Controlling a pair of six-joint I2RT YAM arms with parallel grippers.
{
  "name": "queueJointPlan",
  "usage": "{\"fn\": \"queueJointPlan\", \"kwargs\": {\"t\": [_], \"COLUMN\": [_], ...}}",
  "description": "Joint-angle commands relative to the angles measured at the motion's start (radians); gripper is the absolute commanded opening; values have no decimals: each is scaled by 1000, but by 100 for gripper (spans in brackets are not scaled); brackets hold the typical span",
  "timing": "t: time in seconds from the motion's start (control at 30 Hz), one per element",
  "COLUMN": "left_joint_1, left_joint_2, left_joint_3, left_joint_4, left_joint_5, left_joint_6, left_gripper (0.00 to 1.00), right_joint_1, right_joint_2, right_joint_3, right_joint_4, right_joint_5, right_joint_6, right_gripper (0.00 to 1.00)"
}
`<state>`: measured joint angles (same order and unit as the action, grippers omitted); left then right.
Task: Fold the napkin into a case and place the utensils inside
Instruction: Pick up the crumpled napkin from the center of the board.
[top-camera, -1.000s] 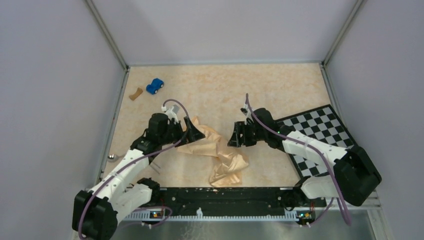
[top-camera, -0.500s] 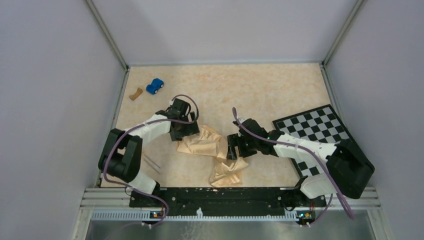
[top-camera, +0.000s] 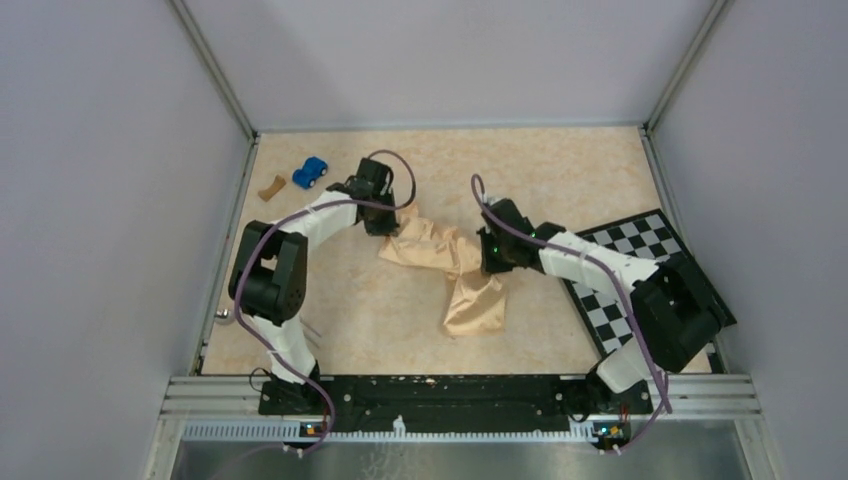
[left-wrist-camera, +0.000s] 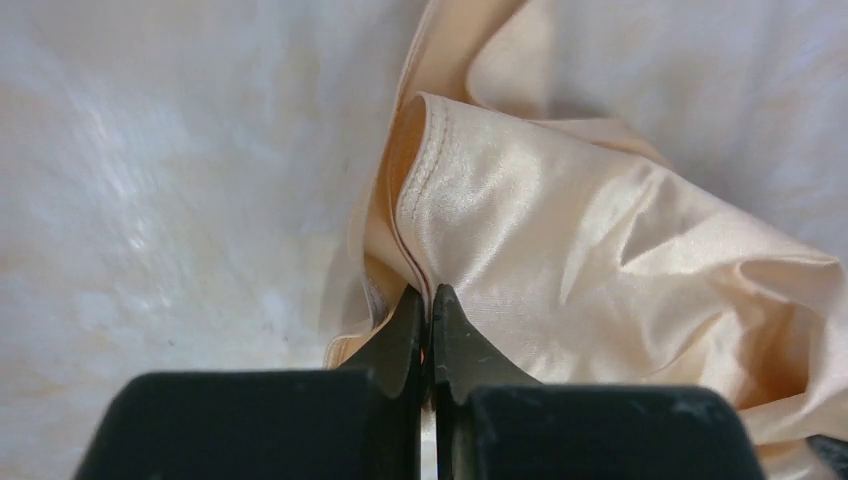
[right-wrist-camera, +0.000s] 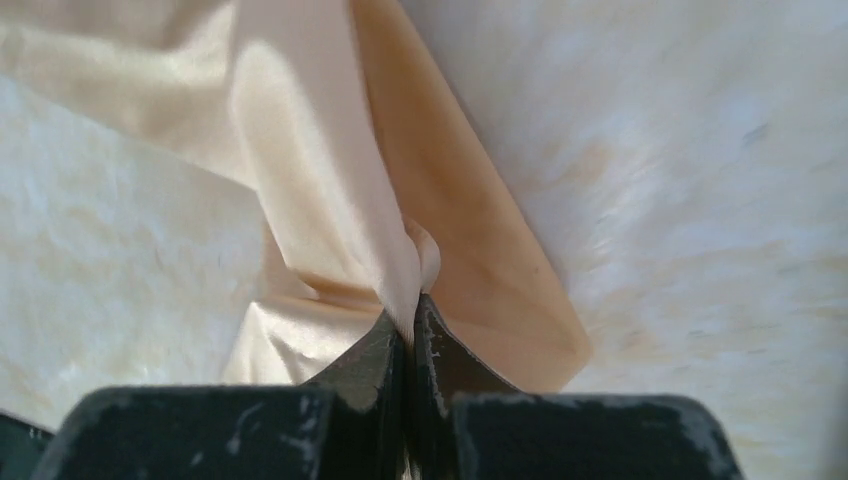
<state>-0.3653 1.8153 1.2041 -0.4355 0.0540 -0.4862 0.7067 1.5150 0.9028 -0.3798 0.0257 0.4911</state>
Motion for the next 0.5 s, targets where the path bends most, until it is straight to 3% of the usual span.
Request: {"fn": "queueJointPlan", "kwargs": {"t": [0.0,0.1,0.17,0.23,0.3,0.33,0.37,0.43,0.47], "left_joint_1": [41,65,79,97,113,123,141,192,229], "left_joint_2": [-15,-49,-100,-168,-272,-323,-372,-472,-529], "left_joint_3": [287,440,454,379,202,101,6,-171,-248], "left_joint_4": [-51,-83,-77,-67,-59,-48,-47,-59,-59], "left_joint_5": [54,84,90,121,120,125,138,152,177], "left_joint_6": [130,185,188,169,125,94,71,25,23], "left_gripper": [0,0,0,0,2,8,23,63,72], "right_joint_1": [-46,-41,-10,66,194,246,283,308,306], "right_joint_2": [3,29,29,9,-11,-25,-45,-104,-147], "right_joint_3": [311,509,577,566,499,422,336,131,29], "right_joint_4": [-163,-306,-365,-391,-416,-402,-356,-175,-58], "right_joint_5": [225,409,503,534,496,351,176,-170,-261], "right_joint_6": [-230,-339,-387,-424,-387,-351,-310,-177,-86], "right_gripper": [0,0,0,0,11,22,36,61,69]}}
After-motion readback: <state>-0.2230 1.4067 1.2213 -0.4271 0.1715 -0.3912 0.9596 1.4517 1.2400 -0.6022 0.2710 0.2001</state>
